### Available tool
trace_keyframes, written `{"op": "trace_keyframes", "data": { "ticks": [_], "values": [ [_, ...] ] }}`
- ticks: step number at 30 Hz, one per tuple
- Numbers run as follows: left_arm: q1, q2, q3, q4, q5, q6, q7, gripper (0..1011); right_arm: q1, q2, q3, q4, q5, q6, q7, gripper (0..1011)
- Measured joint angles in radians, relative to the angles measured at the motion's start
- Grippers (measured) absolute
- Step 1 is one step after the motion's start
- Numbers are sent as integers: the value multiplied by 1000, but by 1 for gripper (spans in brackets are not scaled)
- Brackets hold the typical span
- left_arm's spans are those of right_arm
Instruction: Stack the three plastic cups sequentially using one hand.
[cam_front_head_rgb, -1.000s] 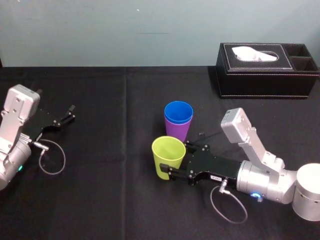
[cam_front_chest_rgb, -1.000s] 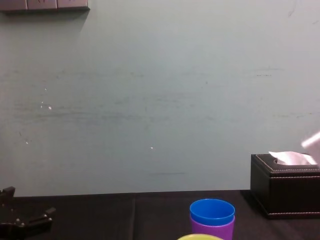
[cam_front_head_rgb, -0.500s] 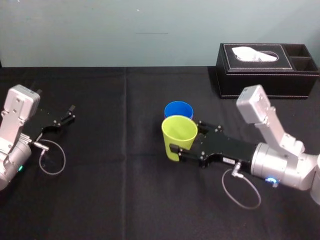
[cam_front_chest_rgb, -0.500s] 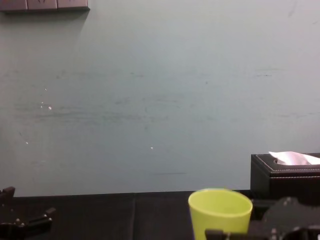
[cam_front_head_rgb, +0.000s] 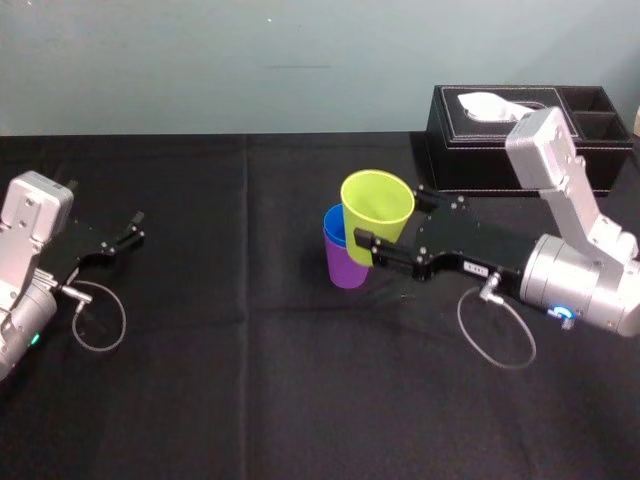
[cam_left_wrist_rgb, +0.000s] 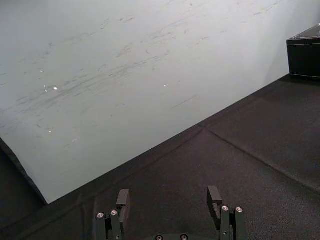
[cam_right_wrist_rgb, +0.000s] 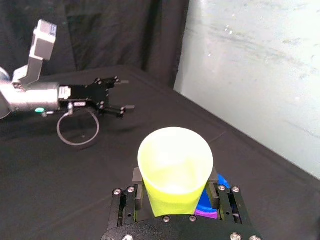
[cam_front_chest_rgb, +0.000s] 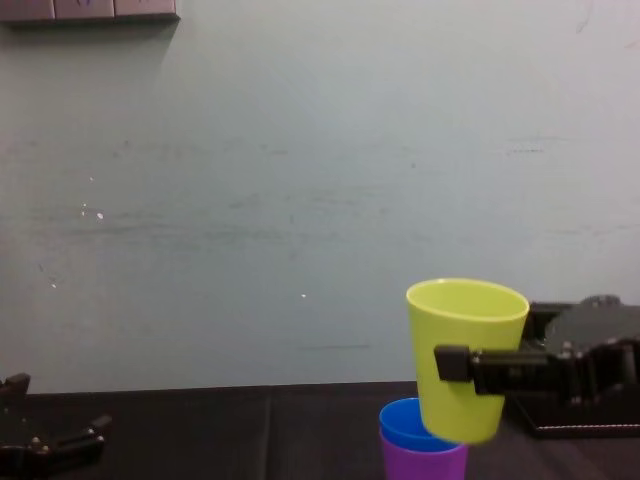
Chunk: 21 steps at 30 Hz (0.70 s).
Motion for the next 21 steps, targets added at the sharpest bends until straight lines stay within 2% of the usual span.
{"op": "trace_keyframes", "data": {
  "ticks": [9,21],
  "values": [
    [0,0,0,0,0,0,0,1011,49,-22,3,32,2,11,-9,726],
    [0,0,0,0,0,0,0,1011,120,-82,-32,146,-29,-7,-18,726]
  ]
}}
